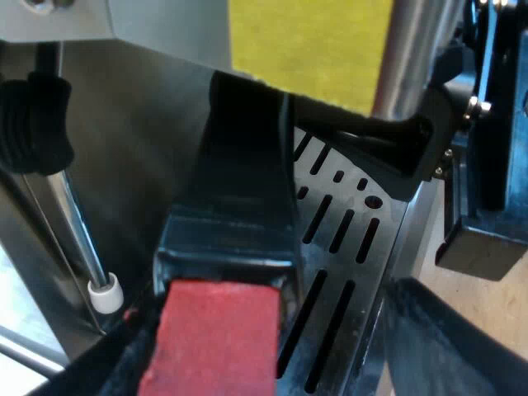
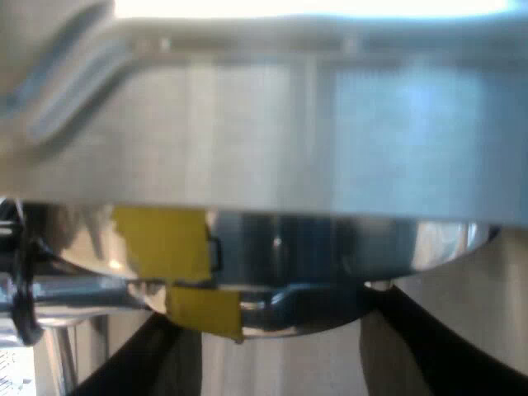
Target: Put the handle in the coffee machine
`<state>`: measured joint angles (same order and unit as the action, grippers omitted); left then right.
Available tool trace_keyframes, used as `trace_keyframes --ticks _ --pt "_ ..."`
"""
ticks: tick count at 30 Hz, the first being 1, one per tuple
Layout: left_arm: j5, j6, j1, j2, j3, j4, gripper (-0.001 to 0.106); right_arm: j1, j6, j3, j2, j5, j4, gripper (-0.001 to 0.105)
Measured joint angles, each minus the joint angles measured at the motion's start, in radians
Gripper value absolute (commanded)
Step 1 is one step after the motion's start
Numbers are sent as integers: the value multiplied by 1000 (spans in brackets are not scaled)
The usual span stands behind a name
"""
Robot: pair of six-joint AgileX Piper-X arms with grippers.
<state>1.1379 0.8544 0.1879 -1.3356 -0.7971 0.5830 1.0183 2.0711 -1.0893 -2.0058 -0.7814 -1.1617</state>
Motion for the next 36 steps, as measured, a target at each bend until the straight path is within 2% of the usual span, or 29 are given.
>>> trace_keyframes --ticks 9,14,22,27,31,33,35,36 --pt "-2 0 0 0 -6 -7 56 -1 0 0 0 0 0 45" --pt "-35 -9 0 7 -6 -6 56 -1 0 0 0 1 0 45" --pt "-39 -18 8 27 -12 -62 56 -1 3 0 0 1 0 45" --pt "-19 -18 35 61 -17 -75 56 -1 4 0 0 1 0 45" --pt "29 22 72 75 -17 -75 56 -1 4 0 0 1 0 45" --pt "30 30 90 82 -17 -75 53 -1 4 0 0 1 0 45" --pt "37 33 121 90 -17 -75 39 -1 4 0 0 1 0 45" --pt "39 33 128 92 -17 -75 35 -1 4 0 0 1 0 45"
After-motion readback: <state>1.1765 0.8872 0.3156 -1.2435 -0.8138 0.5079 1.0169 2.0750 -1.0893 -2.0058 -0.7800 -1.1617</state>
